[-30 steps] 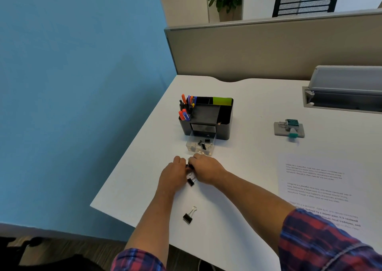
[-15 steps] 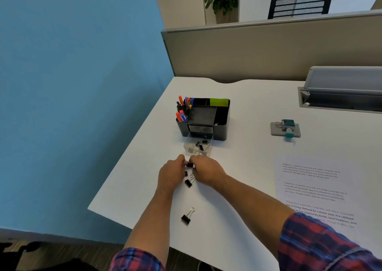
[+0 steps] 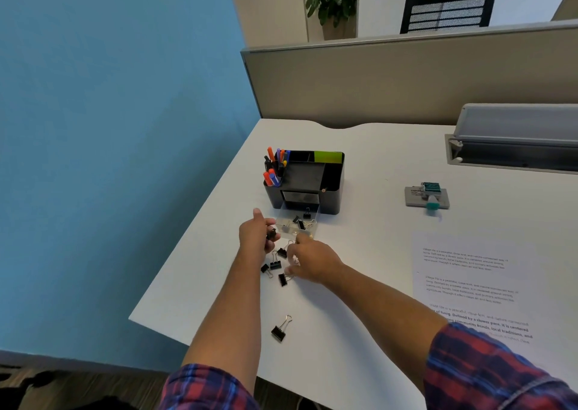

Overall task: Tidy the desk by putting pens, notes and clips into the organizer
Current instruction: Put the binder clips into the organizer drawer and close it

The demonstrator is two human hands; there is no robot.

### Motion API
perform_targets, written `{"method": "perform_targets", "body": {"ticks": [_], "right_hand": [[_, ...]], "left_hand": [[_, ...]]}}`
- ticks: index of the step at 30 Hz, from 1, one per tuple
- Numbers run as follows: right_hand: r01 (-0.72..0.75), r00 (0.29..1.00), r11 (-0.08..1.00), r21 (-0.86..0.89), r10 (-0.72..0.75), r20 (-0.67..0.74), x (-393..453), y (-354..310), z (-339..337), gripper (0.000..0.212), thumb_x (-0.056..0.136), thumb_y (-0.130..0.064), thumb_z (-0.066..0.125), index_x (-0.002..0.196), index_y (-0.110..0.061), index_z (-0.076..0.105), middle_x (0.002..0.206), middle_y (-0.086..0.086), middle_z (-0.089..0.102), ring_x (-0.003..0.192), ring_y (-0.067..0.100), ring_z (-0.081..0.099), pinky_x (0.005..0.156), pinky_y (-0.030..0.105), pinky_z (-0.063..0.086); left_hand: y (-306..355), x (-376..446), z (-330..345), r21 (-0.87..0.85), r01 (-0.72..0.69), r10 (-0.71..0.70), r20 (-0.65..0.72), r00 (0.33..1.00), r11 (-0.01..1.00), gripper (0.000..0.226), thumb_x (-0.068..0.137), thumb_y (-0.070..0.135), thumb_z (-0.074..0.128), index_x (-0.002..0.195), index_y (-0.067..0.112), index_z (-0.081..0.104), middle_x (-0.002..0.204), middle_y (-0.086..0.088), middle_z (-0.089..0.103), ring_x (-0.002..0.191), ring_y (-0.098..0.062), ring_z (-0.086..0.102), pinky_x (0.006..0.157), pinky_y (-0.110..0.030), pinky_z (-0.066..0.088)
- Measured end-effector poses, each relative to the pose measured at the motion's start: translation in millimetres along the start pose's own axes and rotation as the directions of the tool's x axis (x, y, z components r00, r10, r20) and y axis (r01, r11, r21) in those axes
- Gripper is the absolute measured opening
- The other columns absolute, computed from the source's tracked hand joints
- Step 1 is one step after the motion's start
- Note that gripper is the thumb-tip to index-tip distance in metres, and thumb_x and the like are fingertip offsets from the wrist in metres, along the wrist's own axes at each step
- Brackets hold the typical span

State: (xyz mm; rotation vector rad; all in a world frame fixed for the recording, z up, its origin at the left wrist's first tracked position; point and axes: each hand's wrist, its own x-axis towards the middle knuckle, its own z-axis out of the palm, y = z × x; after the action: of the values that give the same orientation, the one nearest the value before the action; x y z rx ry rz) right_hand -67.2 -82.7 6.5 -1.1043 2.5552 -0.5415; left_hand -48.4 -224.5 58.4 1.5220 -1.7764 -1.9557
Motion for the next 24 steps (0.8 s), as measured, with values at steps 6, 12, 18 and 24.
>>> {"method": "perform_targets", "body": {"ticks": [6,12,18,24], "right_hand": [[0.002,1.0,0.998,-0.064,-0.004,-0.031,-1,4,0,0.019,0.093,-0.023,0.066,0.103,-0.008,0.072,0.122,0.011,0.051,0.083,0.027,0.063,0.073,0.034,0.054],[0.054,0.999,0.997,-0.053,-0.054,-0.002,0,4,1,0.028,0.093,-0.011,0.065,0.12,-0.01,0.061,0.123,0.009,0.053,0.096,0.027,0.061,0.076,0.033,0.05],[0.048,0.999,0.996,-0.07,-0.049,-0.022,0,13,6,0.03,0.091,-0.019,0.067,0.121,-0.014,0.067,0.121,0.003,0.053,0.102,0.026,0.059,0.079,0.04,0.055],[0.036,0.999,0.994,-0.1,-0.037,-0.009,1,12,3,0.033,0.085,0.0,0.061,0.114,-0.013,0.067,0.112,0.007,0.059,0.095,0.028,0.061,0.076,0.04,0.055]], "left_hand": [[11,-2,17,-0.177,-0.04,0.068,0.152,0.986,0.983,0.006,0.094,0.007,0.066,0.093,0.001,0.066,0.095,-0.015,0.066,0.08,-0.019,0.066,0.078,-0.029,0.062],[11,0,29,0.3,-0.455,0.431,0.143,0.891,0.839,0.031,0.097,0.0,0.055,0.119,0.018,0.068,0.119,-0.002,0.066,0.102,-0.014,0.059,0.081,-0.024,0.048],[4,2,28,0.589,-0.553,0.47,0.308,0.827,0.589,0.05,0.093,-0.008,0.05,0.138,0.011,0.059,0.139,-0.009,0.06,0.128,-0.026,0.056,0.105,-0.035,0.047],[-5,4,22,0.587,-0.628,0.561,0.326,0.761,0.511,0.037,0.094,0.003,0.057,0.129,0.013,0.066,0.13,-0.006,0.066,0.12,-0.023,0.061,0.096,-0.029,0.048]]}}
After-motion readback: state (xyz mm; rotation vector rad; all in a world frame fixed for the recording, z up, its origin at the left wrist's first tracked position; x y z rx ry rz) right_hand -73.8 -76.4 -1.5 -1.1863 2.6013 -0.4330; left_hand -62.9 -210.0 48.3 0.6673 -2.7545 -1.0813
